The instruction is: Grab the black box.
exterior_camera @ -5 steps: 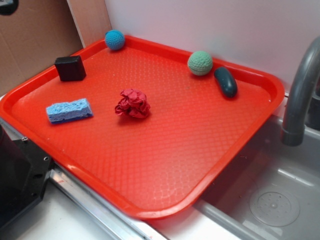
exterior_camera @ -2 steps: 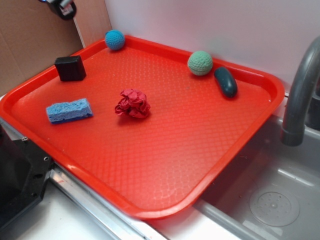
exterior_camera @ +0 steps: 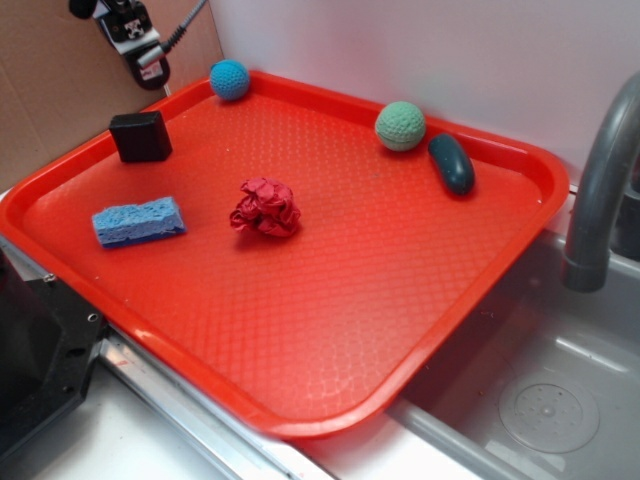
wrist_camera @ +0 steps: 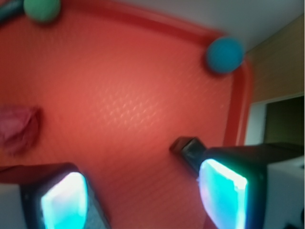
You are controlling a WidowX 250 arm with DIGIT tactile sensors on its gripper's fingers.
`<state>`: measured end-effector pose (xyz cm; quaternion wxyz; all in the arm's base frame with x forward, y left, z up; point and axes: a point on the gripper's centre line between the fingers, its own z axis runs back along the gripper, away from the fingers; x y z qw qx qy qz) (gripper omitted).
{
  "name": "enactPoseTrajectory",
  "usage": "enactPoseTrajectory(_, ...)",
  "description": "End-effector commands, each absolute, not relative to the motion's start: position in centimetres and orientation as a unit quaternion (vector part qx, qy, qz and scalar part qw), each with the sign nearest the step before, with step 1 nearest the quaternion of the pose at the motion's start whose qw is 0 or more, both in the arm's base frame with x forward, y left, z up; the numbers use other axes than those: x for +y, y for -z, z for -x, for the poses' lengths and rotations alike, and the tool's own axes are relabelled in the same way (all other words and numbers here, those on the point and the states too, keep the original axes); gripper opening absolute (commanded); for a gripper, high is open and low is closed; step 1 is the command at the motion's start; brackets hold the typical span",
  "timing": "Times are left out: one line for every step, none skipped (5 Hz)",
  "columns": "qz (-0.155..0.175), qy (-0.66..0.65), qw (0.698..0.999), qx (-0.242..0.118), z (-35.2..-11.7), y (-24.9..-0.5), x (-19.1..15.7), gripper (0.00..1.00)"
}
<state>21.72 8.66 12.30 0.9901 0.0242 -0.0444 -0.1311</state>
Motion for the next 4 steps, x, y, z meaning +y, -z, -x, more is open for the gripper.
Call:
enactPoseTrajectory(-0.074, 0.209, 0.974, -0.036, -22.9, -12.3, 10.6, 1.00)
enactPoseTrajectory(-0.071, 0.224, 0.972, -0.003, -21.8, -10.2, 10.9, 1.00)
enactPoseTrajectory(-0.061, 0.234, 0.970, 0.038, -19.4, -9.3, 10.7, 1.00)
enactPoseTrajectory(-0.068, 0.216, 0.973, 0.037, -18.5, -9.9, 12.3, 1.00)
